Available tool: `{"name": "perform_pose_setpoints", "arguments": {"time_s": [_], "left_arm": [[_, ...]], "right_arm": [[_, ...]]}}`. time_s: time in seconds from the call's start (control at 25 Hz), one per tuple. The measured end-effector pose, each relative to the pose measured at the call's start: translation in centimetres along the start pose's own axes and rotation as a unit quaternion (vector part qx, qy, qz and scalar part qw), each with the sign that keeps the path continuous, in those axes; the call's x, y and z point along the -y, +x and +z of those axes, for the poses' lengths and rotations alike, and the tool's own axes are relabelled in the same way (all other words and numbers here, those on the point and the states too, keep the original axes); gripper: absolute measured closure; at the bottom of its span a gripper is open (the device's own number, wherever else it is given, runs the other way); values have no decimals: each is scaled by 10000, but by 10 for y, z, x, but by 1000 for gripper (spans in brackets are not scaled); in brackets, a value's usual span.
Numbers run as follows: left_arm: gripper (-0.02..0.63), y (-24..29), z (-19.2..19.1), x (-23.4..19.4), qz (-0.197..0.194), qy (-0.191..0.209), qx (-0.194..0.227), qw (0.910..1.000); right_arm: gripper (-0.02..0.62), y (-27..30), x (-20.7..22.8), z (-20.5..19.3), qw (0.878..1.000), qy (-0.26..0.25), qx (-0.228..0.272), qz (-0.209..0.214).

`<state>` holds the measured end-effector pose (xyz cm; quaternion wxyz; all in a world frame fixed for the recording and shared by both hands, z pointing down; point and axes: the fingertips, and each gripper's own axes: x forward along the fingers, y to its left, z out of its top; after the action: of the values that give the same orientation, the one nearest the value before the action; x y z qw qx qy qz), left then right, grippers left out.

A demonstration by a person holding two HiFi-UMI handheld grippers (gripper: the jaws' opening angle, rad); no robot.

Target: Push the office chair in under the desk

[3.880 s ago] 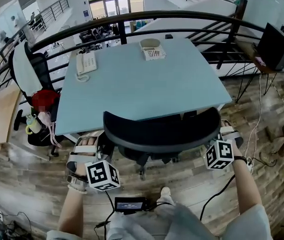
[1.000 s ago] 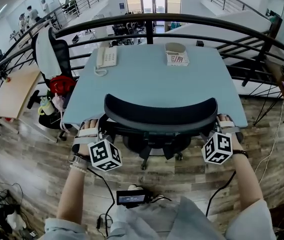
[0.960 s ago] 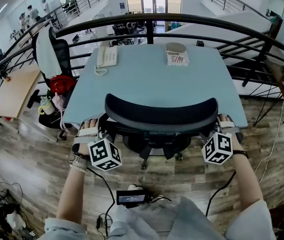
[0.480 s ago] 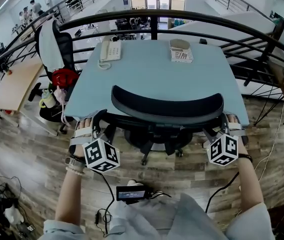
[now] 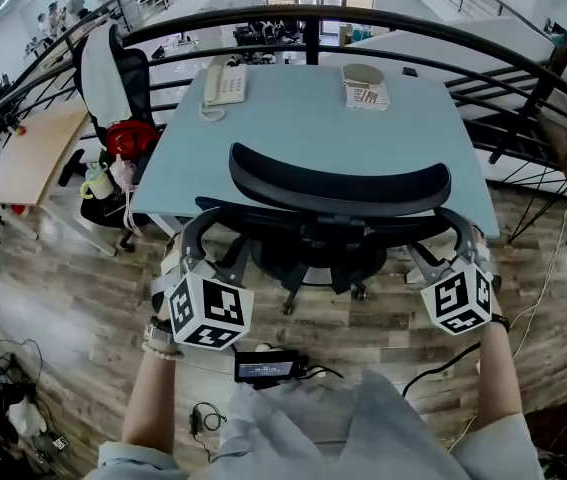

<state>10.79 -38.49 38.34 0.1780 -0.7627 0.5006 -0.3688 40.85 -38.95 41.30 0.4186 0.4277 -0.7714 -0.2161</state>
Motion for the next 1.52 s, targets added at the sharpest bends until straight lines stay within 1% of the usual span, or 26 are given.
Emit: {"name": "perform_pose_setpoints", "arguments": {"time_s": [0.12, 0.24, 0.4, 0.52, 0.64, 0.72, 0.8, 0.96, 1.16, 1.52], "left_arm": [[390, -8, 16, 6, -129, -326, 288, 9990], [395, -14, 31, 11, -240, -525, 548, 9968], [481, -22, 43, 15, -246, -667, 777, 9944], [537, -28, 47, 17, -223, -799, 839, 9930], [591, -34, 47, 19, -181, -1028, 890, 9906], [601, -38, 47, 21, -150, -1137, 929, 9891], [603, -39, 47, 23, -149, -1178, 933, 9885], [602, -41, 46, 31, -204, -1223, 918, 9880], [602, -43, 48, 37, -235, -1257, 933, 9874], [602, -41, 49, 43, -256, -1241, 871, 9881]], "right_arm": [[330, -8, -1, 16, 9987, 388, 313, -94], [376, -14, -1, 35, 9939, 844, 685, -211], [437, -21, -3, 56, 9854, 1326, 1029, -273], [465, -25, -5, 66, 9801, 1596, 1142, -302], [512, -27, -11, 69, 9754, 1878, 1122, -290], [555, -28, -15, 70, 9718, 2059, 1119, -272], [578, -31, -19, 70, 9680, 2228, 1128, -261], [588, -40, -26, 68, 9620, 2468, 1136, -283], [588, -47, -32, 59, 9587, 2621, 1061, -299], [588, -54, -29, 57, 9581, 2618, 1106, -342]]}}
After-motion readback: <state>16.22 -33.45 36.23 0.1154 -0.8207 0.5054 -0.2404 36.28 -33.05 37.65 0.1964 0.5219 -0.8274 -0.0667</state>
